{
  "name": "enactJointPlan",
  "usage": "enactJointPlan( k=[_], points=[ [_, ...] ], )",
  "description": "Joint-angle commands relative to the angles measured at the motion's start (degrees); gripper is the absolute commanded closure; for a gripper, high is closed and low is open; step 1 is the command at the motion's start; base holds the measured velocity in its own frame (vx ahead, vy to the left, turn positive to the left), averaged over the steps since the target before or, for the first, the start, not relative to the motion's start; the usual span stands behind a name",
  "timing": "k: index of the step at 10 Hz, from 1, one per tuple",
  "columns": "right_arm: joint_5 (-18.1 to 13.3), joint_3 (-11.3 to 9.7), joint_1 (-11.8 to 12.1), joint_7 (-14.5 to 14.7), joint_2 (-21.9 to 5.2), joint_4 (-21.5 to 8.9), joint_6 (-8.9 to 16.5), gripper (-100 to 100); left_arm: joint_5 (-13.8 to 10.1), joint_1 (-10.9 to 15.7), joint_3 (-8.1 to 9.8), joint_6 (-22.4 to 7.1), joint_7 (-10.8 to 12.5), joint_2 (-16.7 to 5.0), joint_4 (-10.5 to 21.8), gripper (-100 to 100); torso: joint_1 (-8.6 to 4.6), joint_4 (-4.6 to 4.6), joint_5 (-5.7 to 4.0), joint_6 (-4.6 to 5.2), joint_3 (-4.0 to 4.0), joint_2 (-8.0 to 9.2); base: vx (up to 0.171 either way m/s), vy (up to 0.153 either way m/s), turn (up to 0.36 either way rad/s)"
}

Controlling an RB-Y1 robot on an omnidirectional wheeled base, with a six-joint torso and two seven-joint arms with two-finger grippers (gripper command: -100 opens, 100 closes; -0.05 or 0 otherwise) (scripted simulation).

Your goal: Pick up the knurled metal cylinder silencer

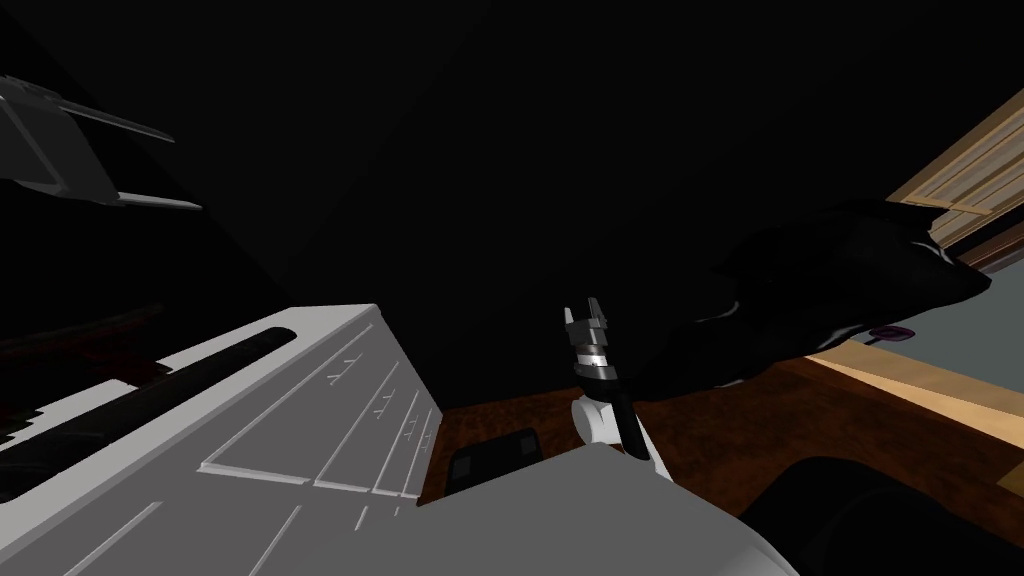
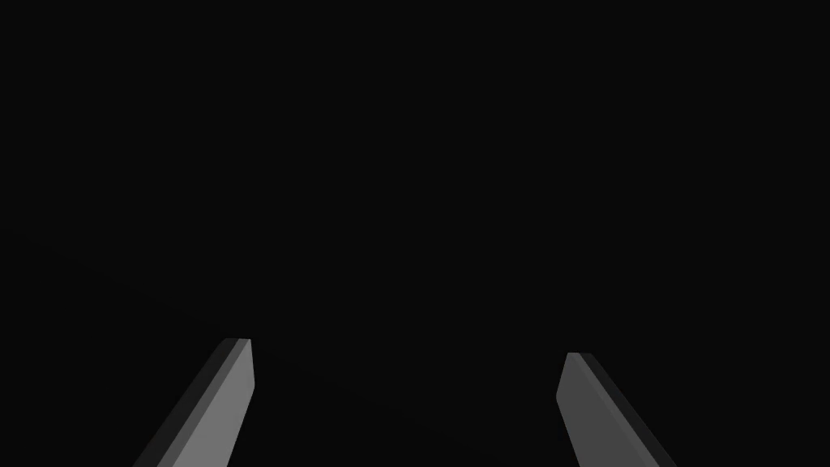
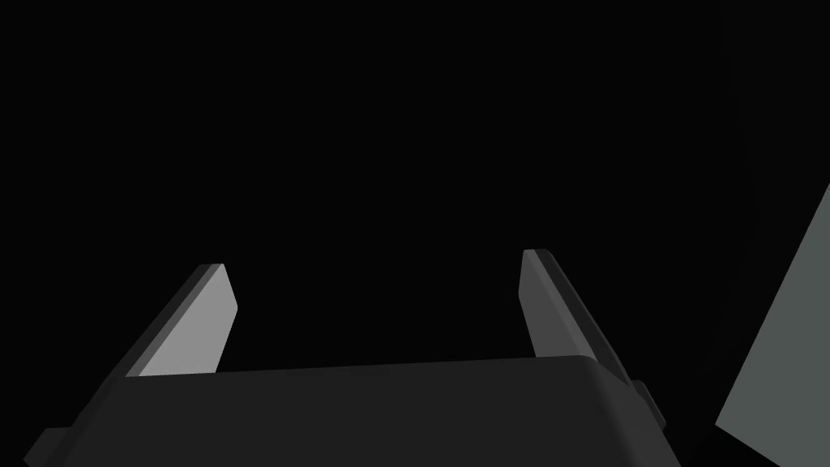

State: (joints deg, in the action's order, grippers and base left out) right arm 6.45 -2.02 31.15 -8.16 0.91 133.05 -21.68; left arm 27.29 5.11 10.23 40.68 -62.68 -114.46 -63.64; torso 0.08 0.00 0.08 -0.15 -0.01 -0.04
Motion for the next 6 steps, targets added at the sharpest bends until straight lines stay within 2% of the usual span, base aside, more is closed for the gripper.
enactJointPlan(
  k=[1,6],
  points=[
    [0.00,0.00,0.00,0.00,0.00,0.00,0.00,0,2.47,0.35,0.54,-0.28,1.79,0.40,-0.27,-100,0.00,0.00,0.00,0.00,0.00,0.00,-0.007,0.010,-0.106],
    [0.00,0.00,0.00,0.00,0.00,0.00,0.00,0,8.65,1.22,1.88,-0.98,6.27,1.39,-0.94,-100,0.07,0.00,0.02,0.01,0.00,0.01,-0.010,0.018,-0.079]
  ],
)
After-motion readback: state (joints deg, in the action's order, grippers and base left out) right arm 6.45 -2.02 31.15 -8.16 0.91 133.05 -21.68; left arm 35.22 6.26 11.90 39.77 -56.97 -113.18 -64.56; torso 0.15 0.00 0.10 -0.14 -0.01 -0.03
